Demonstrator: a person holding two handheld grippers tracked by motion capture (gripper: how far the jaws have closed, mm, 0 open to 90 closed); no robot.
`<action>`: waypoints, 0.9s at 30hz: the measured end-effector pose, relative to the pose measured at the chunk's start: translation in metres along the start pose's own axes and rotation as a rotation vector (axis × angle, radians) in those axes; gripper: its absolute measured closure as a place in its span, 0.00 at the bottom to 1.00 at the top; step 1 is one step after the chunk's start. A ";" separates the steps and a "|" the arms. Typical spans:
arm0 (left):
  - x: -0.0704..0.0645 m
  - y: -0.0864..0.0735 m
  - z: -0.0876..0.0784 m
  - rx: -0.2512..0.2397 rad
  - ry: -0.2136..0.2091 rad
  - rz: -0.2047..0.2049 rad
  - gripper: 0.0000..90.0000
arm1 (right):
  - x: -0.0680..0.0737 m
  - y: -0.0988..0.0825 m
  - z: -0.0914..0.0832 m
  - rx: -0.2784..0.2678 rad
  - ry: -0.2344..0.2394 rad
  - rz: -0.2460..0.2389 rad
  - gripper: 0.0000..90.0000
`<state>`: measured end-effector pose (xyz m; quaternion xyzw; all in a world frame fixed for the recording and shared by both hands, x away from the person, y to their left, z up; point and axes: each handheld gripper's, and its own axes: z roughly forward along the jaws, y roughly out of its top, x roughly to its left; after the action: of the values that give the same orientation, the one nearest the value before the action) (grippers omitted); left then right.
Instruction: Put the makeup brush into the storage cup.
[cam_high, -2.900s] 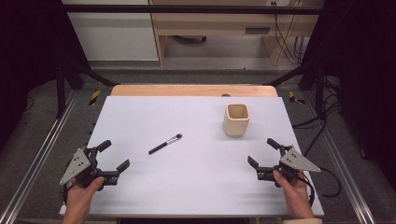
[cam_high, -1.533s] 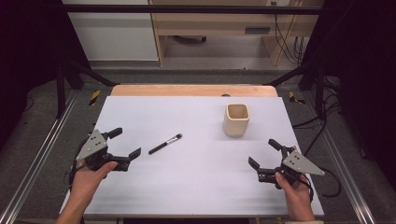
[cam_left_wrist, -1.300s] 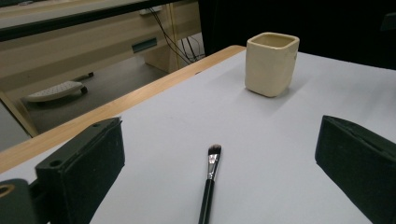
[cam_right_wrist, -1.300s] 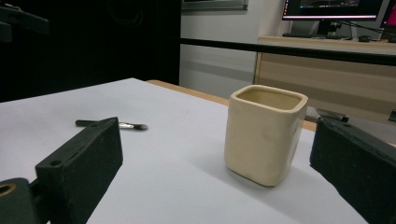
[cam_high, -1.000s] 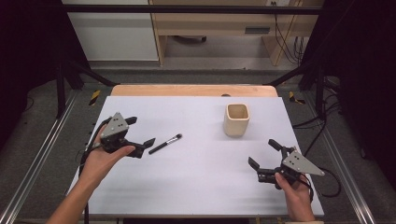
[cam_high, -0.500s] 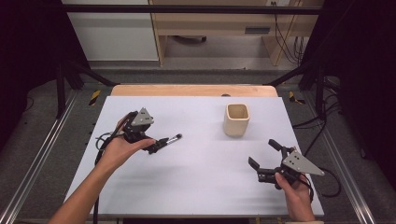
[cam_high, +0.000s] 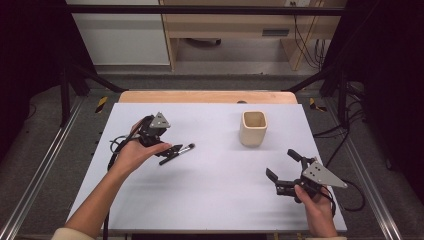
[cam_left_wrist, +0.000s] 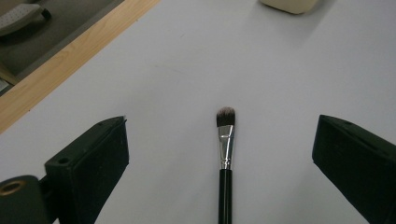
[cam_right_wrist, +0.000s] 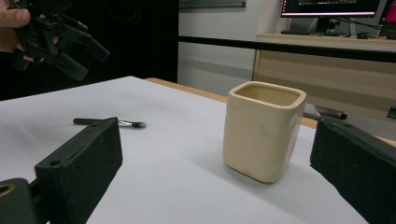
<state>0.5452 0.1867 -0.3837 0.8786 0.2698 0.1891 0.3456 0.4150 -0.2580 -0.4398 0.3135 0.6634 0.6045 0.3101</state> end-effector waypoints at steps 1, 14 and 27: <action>0.001 0.000 0.003 0.016 -0.006 -0.003 0.03 | 0.000 0.000 0.000 0.000 0.000 0.003 0.03; 0.007 0.002 0.014 0.067 0.004 -0.015 0.04 | 0.000 0.000 0.000 0.000 0.001 0.006 0.03; 0.011 0.009 0.024 0.109 0.009 -0.029 0.04 | 0.000 0.000 0.001 0.003 0.002 -0.004 0.03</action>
<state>0.5692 0.1758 -0.3926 0.8912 0.2942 0.1732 0.2987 0.4155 -0.2577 -0.4403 0.3123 0.6651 0.6033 0.3102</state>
